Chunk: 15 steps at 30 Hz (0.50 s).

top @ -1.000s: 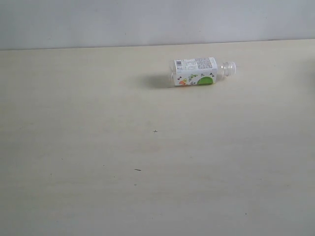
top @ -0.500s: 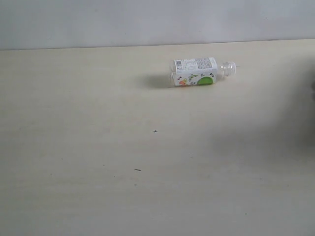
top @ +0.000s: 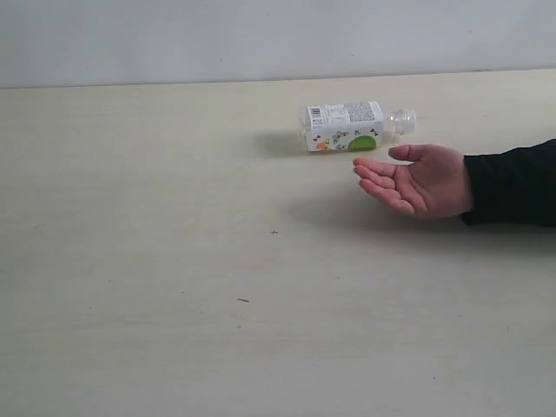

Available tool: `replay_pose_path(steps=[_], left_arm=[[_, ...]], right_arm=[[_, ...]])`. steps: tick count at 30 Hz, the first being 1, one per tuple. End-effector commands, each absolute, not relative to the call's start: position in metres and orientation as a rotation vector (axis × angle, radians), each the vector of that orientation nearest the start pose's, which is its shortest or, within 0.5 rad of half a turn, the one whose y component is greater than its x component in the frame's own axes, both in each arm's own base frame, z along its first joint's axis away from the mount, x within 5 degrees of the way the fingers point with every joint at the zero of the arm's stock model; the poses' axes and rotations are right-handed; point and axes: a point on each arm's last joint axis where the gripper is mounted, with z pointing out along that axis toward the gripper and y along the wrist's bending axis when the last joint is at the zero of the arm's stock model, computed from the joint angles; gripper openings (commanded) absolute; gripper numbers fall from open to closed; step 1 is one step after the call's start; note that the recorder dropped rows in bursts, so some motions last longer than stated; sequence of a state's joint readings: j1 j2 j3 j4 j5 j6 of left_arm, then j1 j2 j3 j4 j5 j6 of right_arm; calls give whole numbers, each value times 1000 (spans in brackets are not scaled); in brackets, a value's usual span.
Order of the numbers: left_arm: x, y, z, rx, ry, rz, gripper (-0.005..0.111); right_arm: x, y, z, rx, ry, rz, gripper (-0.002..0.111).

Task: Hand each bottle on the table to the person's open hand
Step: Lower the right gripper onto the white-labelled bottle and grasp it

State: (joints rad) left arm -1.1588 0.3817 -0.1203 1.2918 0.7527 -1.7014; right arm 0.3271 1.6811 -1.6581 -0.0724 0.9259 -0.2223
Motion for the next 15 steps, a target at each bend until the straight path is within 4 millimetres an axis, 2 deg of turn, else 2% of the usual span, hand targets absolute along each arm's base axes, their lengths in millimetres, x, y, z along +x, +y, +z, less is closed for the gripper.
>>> replay_pose_path(steps=[1, 4, 8, 9, 11, 15], left_arm=[[81, -35, 213, 170, 1896, -415, 0], [81, -35, 213, 170, 1896, -415, 0], [81, -35, 213, 170, 1896, -415, 0], [81, -35, 213, 170, 1896, -415, 0], [81, -35, 213, 170, 1896, -415, 0], [81, -35, 213, 170, 1896, -415, 0]], right_arm=[[361, 118, 376, -742, 2251, -47, 0], [362, 119, 376, -1012, 2134, -163, 0], [365, 123, 361, -1592, 1884, -333, 0], [366, 124, 358, -1679, 1833, -361, 0], [371, 127, 349, -1791, 1759, -375, 2], [383, 131, 328, -1861, 1745, -369, 9]])
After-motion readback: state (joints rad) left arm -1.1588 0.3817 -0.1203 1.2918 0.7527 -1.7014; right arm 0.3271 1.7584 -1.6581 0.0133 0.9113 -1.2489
